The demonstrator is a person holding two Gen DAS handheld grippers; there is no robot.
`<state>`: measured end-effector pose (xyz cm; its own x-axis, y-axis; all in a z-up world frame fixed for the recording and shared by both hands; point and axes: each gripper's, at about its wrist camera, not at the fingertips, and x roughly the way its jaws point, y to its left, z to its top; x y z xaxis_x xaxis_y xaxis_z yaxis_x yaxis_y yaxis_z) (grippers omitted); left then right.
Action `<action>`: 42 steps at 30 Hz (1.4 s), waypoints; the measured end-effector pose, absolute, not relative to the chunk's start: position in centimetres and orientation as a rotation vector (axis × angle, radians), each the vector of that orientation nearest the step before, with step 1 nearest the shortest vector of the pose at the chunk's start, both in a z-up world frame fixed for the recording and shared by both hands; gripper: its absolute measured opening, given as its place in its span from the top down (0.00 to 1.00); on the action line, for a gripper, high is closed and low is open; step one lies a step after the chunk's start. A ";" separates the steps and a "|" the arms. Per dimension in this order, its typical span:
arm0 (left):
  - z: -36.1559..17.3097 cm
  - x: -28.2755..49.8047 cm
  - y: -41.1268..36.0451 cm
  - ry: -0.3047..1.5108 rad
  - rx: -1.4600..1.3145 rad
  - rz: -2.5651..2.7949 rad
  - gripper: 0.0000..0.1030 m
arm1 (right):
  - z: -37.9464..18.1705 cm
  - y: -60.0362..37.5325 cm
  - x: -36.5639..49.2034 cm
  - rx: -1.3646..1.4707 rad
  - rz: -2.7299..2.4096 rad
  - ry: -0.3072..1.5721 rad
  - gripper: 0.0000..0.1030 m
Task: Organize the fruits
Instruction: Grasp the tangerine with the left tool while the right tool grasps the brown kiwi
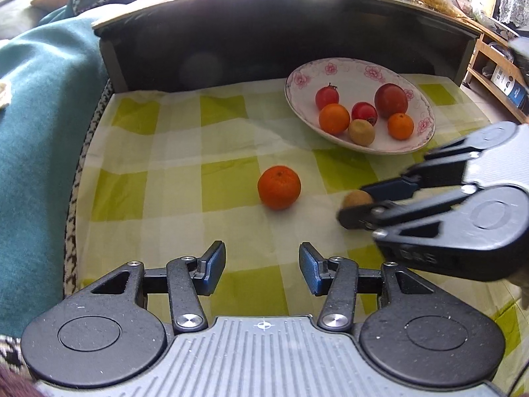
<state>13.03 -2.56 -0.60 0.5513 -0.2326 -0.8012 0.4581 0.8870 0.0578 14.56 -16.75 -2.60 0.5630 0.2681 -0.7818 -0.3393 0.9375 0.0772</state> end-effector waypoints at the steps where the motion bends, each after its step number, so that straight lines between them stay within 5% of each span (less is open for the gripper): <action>1: -0.6 13.3 -2.7 0.896 0.272 -0.415 0.44 | -2.4 -17.2 14.3 -0.082 0.352 0.911 0.72; 12: -1.7 17.0 -5.2 0.887 0.219 -0.429 0.44 | -0.2 -21.2 10.7 -0.020 0.304 0.975 0.72; 19: -2.5 17.7 -5.6 0.884 0.221 -0.427 0.57 | -1.5 -21.7 11.1 0.045 0.322 1.022 0.72; 42: -2.6 10.5 -6.2 0.936 0.299 -0.551 0.58 | -2.6 -22.5 10.1 -0.085 0.282 0.974 0.72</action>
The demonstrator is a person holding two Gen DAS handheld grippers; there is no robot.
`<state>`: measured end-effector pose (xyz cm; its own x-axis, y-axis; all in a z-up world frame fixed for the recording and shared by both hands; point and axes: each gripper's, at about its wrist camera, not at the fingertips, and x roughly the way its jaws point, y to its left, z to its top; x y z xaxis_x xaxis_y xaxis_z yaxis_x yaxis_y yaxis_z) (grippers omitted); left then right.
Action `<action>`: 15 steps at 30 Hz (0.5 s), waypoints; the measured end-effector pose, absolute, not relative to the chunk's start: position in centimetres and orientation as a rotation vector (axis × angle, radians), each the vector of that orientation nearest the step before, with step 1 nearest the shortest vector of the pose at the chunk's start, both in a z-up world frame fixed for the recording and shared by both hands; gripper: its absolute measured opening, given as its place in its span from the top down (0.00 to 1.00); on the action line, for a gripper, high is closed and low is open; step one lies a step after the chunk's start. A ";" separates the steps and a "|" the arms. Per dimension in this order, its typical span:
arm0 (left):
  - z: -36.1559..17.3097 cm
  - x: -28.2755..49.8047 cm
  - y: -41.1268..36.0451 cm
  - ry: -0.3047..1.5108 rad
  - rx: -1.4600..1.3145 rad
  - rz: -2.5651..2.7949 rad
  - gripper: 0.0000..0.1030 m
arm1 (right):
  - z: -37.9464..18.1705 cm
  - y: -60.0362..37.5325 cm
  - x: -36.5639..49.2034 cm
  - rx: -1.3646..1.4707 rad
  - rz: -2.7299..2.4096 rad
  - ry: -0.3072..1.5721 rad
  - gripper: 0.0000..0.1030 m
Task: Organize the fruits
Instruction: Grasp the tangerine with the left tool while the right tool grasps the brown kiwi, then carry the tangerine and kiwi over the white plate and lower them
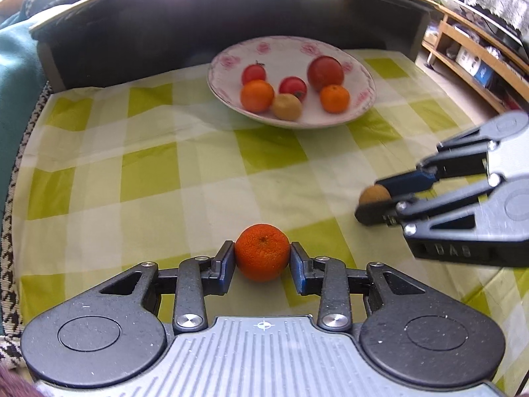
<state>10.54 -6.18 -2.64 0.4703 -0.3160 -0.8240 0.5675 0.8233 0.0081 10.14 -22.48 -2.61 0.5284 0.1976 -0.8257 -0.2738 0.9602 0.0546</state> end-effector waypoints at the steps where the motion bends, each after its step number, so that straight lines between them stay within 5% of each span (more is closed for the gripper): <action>1: -2.8 10.4 -6.2 0.935 0.307 -0.552 0.57 | -2.6 -22.5 10.1 -0.082 0.279 0.971 0.72; 8: -2.9 9.9 -6.3 0.936 0.338 -0.583 0.43 | -2.6 -22.4 9.9 -0.082 0.295 0.971 0.65; 15: -3.0 10.0 -6.3 0.935 0.348 -0.593 0.43 | -2.7 -22.6 9.6 -0.095 0.320 0.968 0.60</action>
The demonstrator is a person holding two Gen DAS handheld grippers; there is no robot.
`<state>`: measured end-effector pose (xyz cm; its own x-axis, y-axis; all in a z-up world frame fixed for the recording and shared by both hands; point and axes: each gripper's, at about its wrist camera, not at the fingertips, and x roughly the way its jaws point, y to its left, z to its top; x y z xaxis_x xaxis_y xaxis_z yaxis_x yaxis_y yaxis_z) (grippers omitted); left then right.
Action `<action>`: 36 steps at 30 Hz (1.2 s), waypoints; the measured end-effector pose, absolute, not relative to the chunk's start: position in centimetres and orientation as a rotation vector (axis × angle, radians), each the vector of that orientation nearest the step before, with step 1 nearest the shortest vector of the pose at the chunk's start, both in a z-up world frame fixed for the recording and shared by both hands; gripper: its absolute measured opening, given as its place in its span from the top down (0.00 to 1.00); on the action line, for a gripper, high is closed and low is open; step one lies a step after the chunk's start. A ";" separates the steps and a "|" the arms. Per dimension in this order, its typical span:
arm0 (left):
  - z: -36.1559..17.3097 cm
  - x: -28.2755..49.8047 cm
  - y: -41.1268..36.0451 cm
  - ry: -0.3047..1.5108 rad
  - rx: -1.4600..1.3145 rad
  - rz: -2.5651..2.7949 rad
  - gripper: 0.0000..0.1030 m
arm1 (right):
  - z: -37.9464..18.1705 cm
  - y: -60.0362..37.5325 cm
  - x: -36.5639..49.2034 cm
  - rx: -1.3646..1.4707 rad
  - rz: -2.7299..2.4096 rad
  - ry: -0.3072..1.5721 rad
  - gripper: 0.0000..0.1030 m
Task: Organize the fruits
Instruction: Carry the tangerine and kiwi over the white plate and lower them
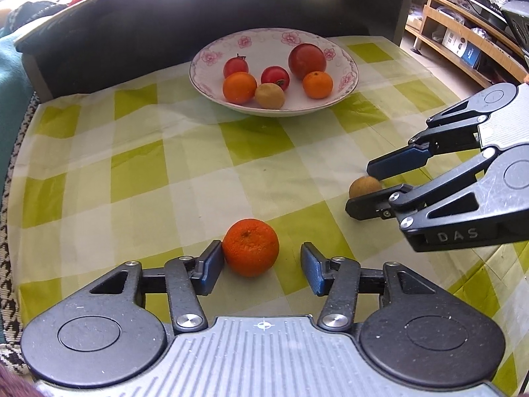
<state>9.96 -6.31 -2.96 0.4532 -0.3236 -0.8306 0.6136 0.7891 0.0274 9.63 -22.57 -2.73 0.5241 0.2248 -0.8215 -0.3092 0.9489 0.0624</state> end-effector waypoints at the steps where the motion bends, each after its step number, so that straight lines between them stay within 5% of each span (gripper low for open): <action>1: -2.9 10.0 -6.3 0.938 0.347 -0.589 0.43 | -2.7 -22.7 9.7 -0.092 0.322 0.971 0.60; 12: -2.7 10.4 -6.0 0.948 0.342 -0.568 0.57 | -2.8 -22.7 9.7 -0.095 0.321 0.980 0.60; 17: -2.7 10.3 -6.1 0.945 0.342 -0.567 0.59 | -2.8 -22.0 9.4 -0.133 0.317 0.984 0.73; 36: -0.3 10.8 -8.2 0.878 0.313 -0.593 0.59 | -0.5 -22.9 10.1 -0.023 0.314 0.955 0.73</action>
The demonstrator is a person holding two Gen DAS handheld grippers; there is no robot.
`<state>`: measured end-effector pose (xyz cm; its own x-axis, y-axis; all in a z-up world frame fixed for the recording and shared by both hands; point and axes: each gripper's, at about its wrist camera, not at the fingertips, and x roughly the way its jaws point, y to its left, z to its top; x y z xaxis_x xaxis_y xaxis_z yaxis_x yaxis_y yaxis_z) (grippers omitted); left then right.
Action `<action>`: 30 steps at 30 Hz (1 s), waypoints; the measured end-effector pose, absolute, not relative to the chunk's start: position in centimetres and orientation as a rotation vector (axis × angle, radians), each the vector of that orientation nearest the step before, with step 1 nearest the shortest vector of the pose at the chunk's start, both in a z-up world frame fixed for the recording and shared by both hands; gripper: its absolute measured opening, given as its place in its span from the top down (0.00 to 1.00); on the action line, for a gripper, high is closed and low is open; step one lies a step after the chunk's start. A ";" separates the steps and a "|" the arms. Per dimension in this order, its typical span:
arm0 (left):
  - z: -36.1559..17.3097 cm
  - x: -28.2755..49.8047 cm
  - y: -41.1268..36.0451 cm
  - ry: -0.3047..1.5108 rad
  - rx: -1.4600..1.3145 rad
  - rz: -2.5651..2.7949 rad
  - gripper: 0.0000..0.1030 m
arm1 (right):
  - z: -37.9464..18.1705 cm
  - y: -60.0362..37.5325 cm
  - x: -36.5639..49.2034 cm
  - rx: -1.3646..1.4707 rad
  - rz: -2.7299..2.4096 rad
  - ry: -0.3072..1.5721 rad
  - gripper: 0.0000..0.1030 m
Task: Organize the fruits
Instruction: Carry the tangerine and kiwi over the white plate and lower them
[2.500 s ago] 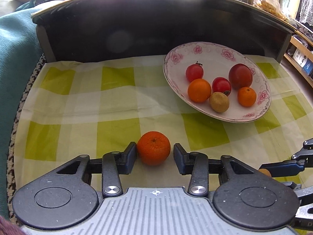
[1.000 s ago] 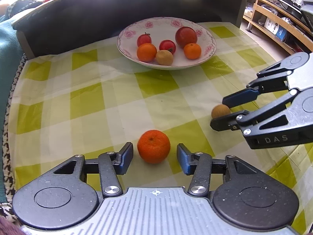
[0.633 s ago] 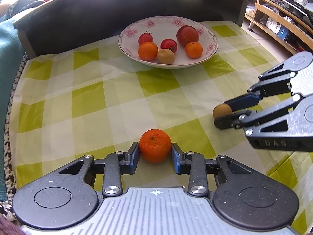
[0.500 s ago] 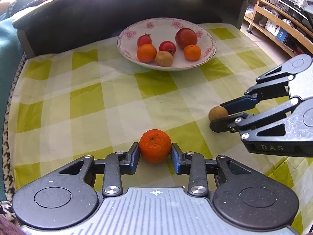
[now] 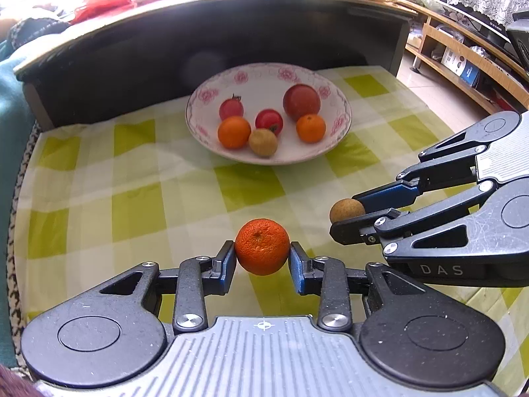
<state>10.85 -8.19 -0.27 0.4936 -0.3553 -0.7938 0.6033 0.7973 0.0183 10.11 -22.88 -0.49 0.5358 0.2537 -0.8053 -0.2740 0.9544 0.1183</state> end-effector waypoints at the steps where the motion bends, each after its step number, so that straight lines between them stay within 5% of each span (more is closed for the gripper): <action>1: -0.2 10.9 -8.3 0.875 0.310 -0.594 0.59 | -0.4 -23.0 10.1 -0.015 0.311 0.952 0.73; 30: 2.6 13.4 -9.7 0.765 0.273 -0.574 0.59 | 2.0 -25.2 11.8 0.070 0.245 0.877 0.73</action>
<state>13.36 -9.72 2.55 0.5791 -0.3882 -0.7169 0.5800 0.8141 0.0277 11.82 -25.24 1.97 0.6135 0.2412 -0.7519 -0.1839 0.9697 0.1610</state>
